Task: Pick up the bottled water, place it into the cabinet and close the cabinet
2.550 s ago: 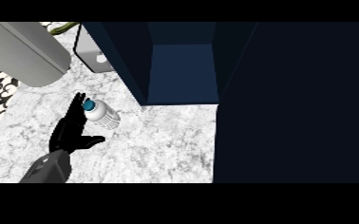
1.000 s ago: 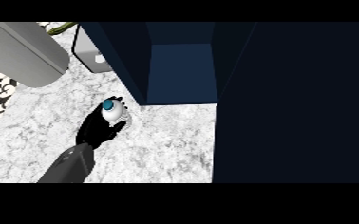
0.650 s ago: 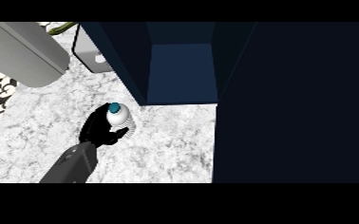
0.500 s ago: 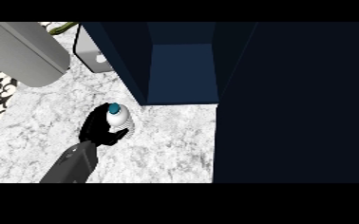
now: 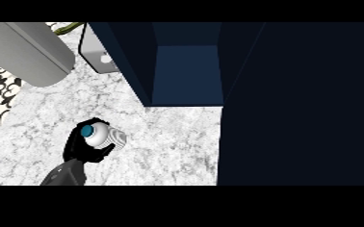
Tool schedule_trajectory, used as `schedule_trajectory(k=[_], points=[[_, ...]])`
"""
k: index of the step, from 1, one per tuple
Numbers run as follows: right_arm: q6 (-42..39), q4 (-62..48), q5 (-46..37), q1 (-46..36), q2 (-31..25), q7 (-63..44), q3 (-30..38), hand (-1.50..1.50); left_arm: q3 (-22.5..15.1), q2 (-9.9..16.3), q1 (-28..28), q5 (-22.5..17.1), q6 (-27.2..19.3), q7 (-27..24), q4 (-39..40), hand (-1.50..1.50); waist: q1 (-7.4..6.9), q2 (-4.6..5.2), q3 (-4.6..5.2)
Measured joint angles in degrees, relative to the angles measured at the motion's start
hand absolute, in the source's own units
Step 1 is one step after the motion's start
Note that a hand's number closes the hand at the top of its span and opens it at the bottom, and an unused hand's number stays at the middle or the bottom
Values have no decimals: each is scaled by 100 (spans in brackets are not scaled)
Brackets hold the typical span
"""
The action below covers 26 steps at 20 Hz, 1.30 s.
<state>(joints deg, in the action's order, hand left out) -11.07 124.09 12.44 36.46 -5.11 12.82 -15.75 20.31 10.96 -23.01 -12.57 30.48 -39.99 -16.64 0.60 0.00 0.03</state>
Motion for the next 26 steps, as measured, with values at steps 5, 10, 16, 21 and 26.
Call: schedule_trajectory(k=[5,10,16,21,26], points=[[66,-45,7,-111,25,-76,-7,-150,34,-170,188,-265,35,177,-431,150,-43,-10,-3],[108,-81,-42,-117,44,-70,-77,-150,-21,-299,503,-574,198,609,-1100,150,-72,-21,-7],[-13,-97,36,8,-65,88,-56,-150,-248,-556,986,-968,70,1482,-2513,150,-85,-28,-10],[-1,-279,85,-122,-20,131,-52,-150,-686,-903,1312,-1116,-444,2117,-3832,150,-89,-27,-10],[81,-218,50,-197,1,-16,-159,-150,-1591,-1038,1523,-1337,-1282,2319,-4862,150,-68,-22,-8]])
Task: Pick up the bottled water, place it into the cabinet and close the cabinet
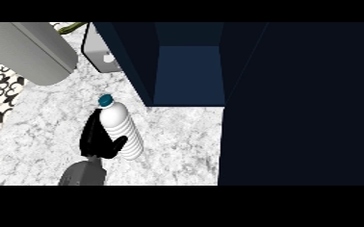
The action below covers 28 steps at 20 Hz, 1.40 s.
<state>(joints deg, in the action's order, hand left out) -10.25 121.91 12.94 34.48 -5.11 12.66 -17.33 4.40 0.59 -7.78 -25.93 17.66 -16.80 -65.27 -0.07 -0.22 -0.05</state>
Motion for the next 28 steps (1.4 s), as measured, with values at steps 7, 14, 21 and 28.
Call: schedule_trajectory(k=[7,14,21,28], points=[[167,134,-101,-73,54,-175,-224,-150,-929,-47,-334,-67,-1400,473,-999,150,30,8,3],[210,260,44,-60,-18,-271,-194,-150,-1315,-37,-1195,1,-2538,903,-1023,150,48,11,9],[233,30,-51,-158,42,-128,-308,-150,-1777,-2,-1684,459,-3640,690,-679,150,54,-23,18],[158,-76,40,-213,-14,-83,-246,-150,-2001,-6,-1862,855,-4588,674,-440,150,78,-60,10]])
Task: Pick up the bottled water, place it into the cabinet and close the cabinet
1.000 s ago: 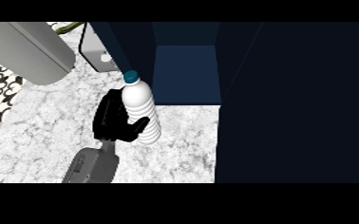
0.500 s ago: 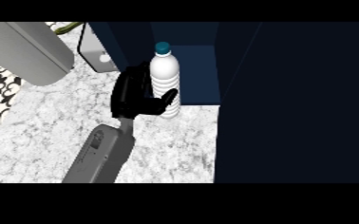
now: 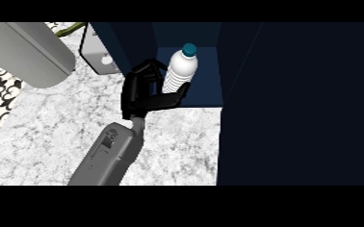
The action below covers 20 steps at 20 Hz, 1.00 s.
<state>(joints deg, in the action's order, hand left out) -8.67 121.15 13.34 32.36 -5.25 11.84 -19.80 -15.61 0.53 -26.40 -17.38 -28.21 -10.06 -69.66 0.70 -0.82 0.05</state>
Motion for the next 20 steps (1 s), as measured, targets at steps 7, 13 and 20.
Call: schedule_trajectory(k=[7,13,20], points=[[-57,-213,13,-193,20,41,-11,-150,-159,15,-132,413,-875,184,159,150,78,-10,-20],[-137,-177,129,-243,-34,13,32,-150,-348,145,-165,720,-1411,315,229,150,194,-9,-36],[-165,-259,107,-346,-46,-18,0,-150,-558,249,-280,1020,-1943,448,402,150,280,8,-51]])
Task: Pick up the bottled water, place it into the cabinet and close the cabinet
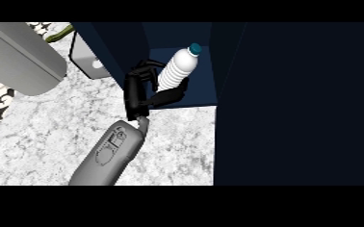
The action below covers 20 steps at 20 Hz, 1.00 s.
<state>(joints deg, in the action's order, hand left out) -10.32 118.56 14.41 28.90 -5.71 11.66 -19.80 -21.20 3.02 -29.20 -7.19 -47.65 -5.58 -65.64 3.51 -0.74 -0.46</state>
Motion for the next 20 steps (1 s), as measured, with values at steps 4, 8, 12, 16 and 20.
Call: schedule_trajectory(k=[4,8,12,16,20], points=[[-16,33,31,-41,-54,-55,58,-150,-238,117,-73,285,-272,53,162,150,31,3,-10],[-52,27,38,28,-72,-31,16,-150,-432,216,-151,519,-494,114,337,150,62,-3,-19],[-37,58,52,16,-58,-34,19,-150,-262,345,-867,527,-184,234,1160,-150,151,116,15],[-42,62,45,77,-60,4,-3,-150,83,345,-1636,428,201,97,2238,-150,191,191,38],[-72,1,68,95,-78,110,71,-150,393,225,-2147,332,429,-228,3123,-150,167,207,43]])
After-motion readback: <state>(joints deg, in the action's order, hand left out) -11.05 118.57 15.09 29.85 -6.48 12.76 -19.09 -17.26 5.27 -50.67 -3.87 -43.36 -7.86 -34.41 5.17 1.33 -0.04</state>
